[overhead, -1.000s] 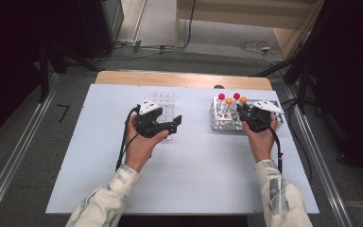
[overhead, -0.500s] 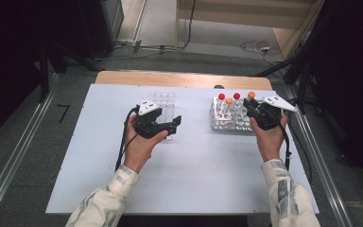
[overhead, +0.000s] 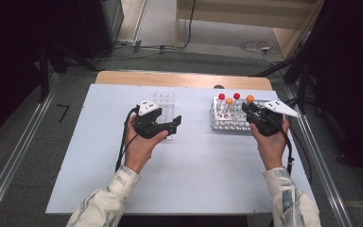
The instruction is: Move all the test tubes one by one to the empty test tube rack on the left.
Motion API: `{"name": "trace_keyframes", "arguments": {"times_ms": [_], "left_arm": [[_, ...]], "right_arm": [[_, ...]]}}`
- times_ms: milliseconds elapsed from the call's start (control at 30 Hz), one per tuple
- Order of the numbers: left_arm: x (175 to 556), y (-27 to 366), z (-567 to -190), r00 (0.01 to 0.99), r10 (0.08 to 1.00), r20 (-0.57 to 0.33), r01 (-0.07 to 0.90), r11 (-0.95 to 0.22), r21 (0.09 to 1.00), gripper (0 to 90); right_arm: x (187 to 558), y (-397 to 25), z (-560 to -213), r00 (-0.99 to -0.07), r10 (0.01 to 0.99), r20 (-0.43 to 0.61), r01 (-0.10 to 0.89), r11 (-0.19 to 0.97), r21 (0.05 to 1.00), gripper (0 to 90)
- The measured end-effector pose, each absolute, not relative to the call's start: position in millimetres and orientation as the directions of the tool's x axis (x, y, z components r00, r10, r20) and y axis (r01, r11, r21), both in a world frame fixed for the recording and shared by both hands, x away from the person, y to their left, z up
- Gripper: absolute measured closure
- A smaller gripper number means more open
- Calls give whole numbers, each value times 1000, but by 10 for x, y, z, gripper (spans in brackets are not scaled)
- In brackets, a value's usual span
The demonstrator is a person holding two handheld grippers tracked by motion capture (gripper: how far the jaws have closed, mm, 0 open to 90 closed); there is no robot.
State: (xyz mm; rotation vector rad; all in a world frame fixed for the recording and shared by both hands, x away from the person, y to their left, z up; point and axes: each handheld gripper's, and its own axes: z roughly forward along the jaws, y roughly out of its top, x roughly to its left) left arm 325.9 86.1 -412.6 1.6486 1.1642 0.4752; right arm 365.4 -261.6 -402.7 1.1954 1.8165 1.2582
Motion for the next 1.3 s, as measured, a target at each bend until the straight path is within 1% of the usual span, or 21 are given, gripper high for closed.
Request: {"name": "trace_keyframes", "arguments": {"times_ms": [233,567,967,1300], "left_arm": [[3254,848,-4129,461,860,-219,460,-20,888,222],[3257,843,-4130,458,861,-221,462,-18,887,224],[3260,813,-4140,466,858,-218,463,-26,886,227],[3244,754,-4137,487,846,-218,457,-34,889,236]], "right_arm": [[3543,-2496,-4115,-442,897,15,330,147,933,711],[3418,-2214,-4229,-519,855,-5,324,202,924,711],[3376,-1962,-4350,-567,824,-4,339,238,910,711],[3331,-1750,-4411,-612,790,-14,333,274,902,711]]}}
